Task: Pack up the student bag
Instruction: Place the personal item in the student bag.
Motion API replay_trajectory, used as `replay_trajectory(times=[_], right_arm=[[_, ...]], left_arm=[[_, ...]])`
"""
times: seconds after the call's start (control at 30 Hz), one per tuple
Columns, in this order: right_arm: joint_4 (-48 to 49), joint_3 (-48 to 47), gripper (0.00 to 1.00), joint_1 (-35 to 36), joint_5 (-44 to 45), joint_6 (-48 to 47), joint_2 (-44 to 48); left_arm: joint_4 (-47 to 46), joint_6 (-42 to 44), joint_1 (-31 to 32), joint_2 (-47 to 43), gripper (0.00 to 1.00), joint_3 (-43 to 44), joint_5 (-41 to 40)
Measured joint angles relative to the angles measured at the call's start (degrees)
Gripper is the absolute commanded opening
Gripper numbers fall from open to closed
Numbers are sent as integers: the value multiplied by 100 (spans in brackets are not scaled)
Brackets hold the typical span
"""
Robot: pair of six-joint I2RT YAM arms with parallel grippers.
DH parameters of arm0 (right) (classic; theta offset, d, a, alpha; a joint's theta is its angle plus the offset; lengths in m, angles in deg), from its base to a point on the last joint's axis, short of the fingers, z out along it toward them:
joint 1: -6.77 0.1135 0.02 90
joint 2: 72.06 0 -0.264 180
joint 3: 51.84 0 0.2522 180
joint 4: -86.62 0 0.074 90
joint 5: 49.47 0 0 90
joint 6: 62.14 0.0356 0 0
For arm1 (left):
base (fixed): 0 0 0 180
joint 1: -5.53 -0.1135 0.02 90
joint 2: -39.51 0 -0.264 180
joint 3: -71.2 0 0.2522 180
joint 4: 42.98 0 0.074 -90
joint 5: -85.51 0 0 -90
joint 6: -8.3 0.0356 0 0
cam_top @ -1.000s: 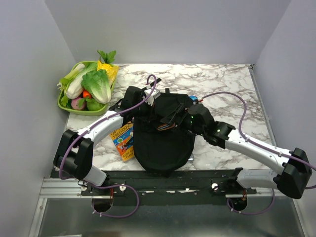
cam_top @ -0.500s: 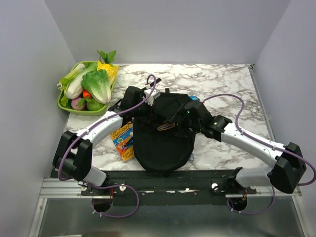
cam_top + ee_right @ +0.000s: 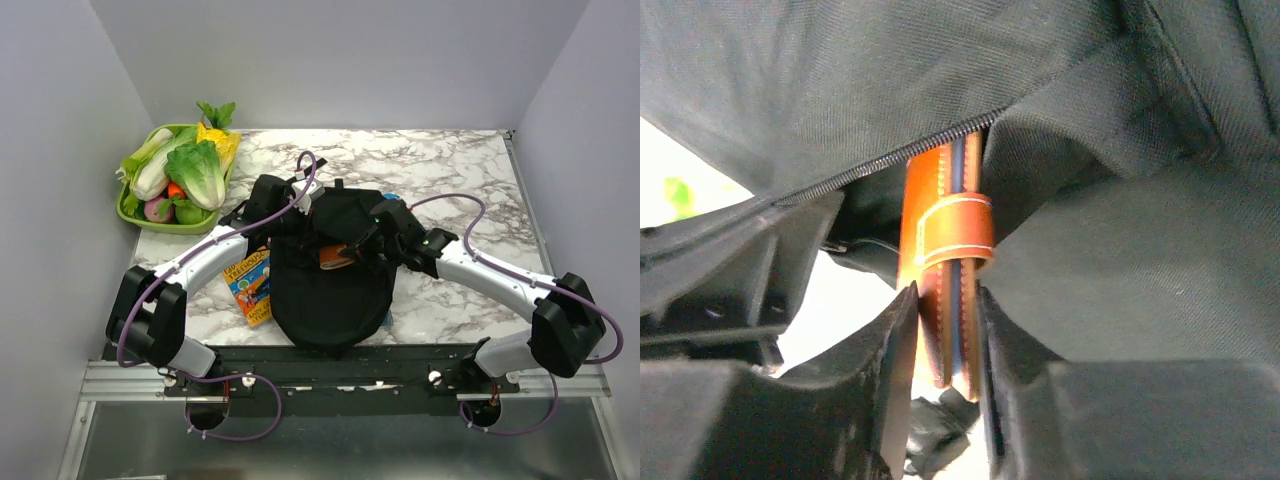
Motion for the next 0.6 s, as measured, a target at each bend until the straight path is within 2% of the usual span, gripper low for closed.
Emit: replay_trajectory(times=[0.03, 0.23, 0.43, 0.6], right_arm=[[70, 31, 14, 0, -28, 42, 2], [514, 446, 0, 20, -79, 378, 105], [1064, 870, 0, 138, -101, 734, 79], [1545, 920, 1, 240, -184, 905, -286]], left_arm=[[0, 0, 0, -7, 11, 0, 2], [20, 2, 0, -33, 11, 0, 15], [125, -28, 0, -33, 11, 2, 68], [173, -70, -15, -33, 11, 2, 79]])
